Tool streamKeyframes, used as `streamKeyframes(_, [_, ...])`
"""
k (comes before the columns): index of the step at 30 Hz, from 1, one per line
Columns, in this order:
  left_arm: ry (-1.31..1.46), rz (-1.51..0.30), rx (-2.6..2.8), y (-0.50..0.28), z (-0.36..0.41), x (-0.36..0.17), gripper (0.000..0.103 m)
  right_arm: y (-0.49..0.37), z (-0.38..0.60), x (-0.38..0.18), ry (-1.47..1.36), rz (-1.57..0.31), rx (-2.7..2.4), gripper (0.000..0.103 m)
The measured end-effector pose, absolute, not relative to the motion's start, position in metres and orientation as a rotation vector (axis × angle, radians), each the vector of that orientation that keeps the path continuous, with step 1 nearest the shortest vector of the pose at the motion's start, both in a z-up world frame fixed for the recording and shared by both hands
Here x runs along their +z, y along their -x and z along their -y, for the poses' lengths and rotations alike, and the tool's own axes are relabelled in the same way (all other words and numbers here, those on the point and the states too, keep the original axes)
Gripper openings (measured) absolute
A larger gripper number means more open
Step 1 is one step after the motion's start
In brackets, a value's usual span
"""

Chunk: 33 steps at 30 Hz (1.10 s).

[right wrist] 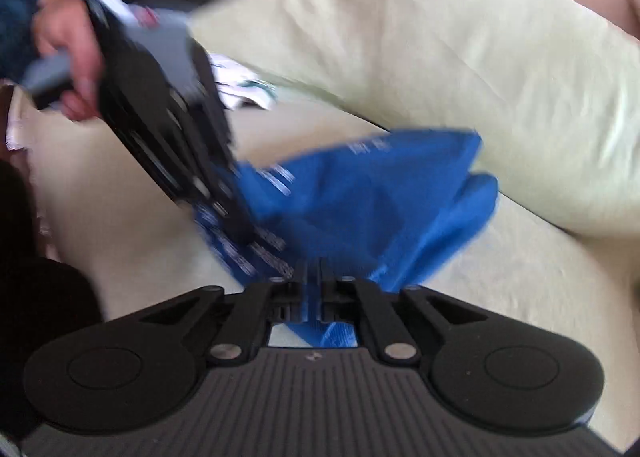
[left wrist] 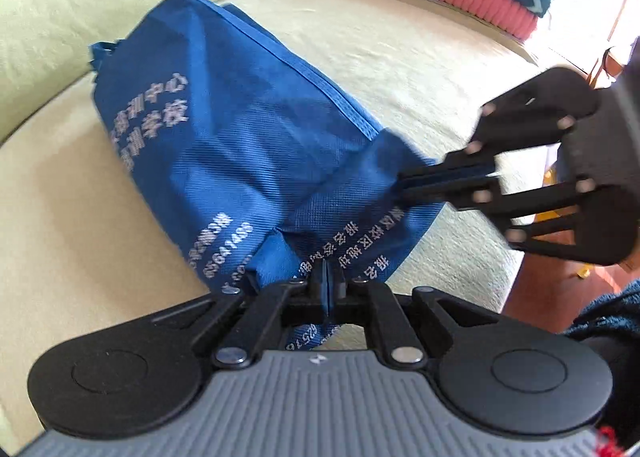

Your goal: Fold shopping bag

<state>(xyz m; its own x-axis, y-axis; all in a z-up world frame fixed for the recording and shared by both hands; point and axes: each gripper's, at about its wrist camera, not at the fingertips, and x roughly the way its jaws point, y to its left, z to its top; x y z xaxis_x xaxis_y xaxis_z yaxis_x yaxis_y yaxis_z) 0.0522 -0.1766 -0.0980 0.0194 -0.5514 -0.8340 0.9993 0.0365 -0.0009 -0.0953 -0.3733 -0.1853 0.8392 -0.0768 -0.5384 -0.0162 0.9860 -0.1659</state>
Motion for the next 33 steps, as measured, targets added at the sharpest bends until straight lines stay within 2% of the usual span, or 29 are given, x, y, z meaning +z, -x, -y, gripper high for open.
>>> streamKeyframes(1, [-0.751,-0.728,-1.376,-0.048,0.169,-0.093,0.007,0.086,0.376,-0.186,0.154,-0.595,-0.035,0.001])
streamKeyframes(4, [-0.686,-0.745,-1.354,-0.058,0.16,-0.097,0.007,0.074,0.383,-0.184,0.138,-0.624,-0.035,0.0])
streamKeyframes(10, [-0.457,-0.906,-1.409,-0.092,0.154,-0.118,0.008,0.084,0.399,-0.189,0.162,-0.612,-0.051,0.0])
streamKeyframes(12, [-0.461,-0.915,-1.419,-0.093,0.155,-0.117,0.008,0.086,0.398,-0.183,0.225,-0.599,-0.021,0.004])
streamKeyframes(13, [-0.475,-0.914,-1.419,-0.091,0.155,-0.115,0.008,0.093,0.4,-0.181,0.268,-0.589,0.003,0.015])
streamKeyframes(14, [-0.486,-0.909,-1.421,-0.089,0.155,-0.115,0.008,0.099,0.401,-0.179,0.319,-0.578,0.033,0.046])
streamKeyframes(16, [-0.498,-0.906,-1.426,-0.086,0.153,-0.113,0.008,0.114,0.396,-0.178,0.49,-0.55,0.116,0.066])
streamKeyframes(22, [-0.458,-0.943,-1.449,-0.1,0.161,-0.122,0.007,0.121,0.384,-0.219,1.015,-0.463,0.225,0.06])
streamKeyframes(24, [-0.446,-0.956,-1.458,-0.109,0.171,-0.128,0.007,0.105,0.387,-0.222,1.016,-0.452,0.243,0.056])
streamKeyframes(25, [-0.439,-0.965,-1.464,-0.112,0.172,-0.128,0.007,0.099,0.389,-0.222,1.001,-0.463,0.259,0.038])
streamKeyframes(26, [-0.437,-0.964,-1.468,-0.115,0.173,-0.129,0.007,0.094,0.392,-0.22,0.953,-0.489,0.274,0.034])
streamKeyframes(28, [-0.564,-0.852,-1.498,-0.101,0.168,-0.126,0.007,0.085,0.398,-0.215,0.855,-0.538,0.3,0.029])
streamKeyframes(30, [-0.699,-0.726,-1.522,-0.086,0.163,-0.123,0.007,0.079,0.404,-0.209,0.752,-0.567,0.288,0.029])
streamKeyframes(32, [-0.83,-0.596,-1.54,-0.071,0.158,-0.12,0.023,0.078,0.408,-0.209,0.686,-0.569,0.259,0.029])
streamKeyframes(33, [-0.895,-0.53,-1.545,-0.064,0.155,-0.118,0.027,0.077,0.409,-0.209,0.656,-0.568,0.246,0.029])
